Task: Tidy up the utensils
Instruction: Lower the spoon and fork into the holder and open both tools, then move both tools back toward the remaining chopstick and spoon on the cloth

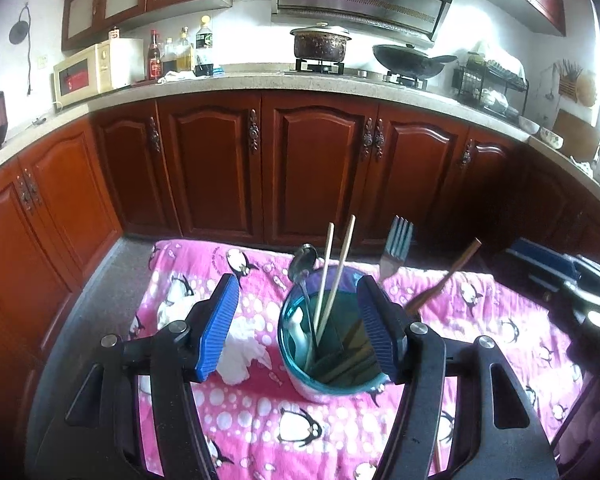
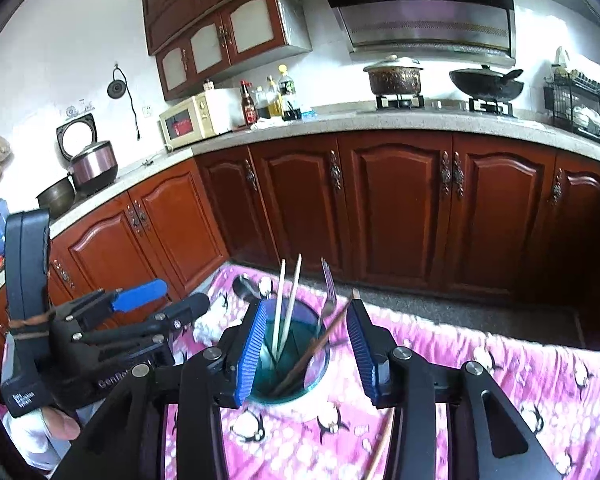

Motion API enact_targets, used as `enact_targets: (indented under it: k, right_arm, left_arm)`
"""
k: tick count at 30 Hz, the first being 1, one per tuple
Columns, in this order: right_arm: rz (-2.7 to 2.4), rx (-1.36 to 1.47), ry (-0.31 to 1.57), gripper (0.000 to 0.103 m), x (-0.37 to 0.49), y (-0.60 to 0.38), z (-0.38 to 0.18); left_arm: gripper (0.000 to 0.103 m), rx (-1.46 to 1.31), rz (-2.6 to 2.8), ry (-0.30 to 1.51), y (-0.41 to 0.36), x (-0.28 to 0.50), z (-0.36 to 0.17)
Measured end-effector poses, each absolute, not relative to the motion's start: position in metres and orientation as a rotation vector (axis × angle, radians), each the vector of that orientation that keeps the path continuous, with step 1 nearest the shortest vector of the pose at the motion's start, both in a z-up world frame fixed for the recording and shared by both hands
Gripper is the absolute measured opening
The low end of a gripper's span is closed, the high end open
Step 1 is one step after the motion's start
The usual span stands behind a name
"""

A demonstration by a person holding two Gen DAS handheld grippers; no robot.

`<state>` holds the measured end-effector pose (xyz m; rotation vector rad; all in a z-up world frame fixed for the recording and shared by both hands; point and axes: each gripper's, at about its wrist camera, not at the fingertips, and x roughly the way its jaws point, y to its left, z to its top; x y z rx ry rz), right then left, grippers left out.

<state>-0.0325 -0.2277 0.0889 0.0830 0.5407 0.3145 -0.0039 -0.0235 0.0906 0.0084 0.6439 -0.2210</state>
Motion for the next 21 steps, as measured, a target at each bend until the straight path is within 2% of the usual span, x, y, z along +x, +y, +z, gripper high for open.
enact_targets:
  k: [21]
  right_arm:
    - [0.201, 0.063, 0.657, 0.041, -0.081, -0.269, 0.049]
  left_arm:
    - [0.061, -0.056, -0.36, 0.732, -0.033, -0.063, 0.076]
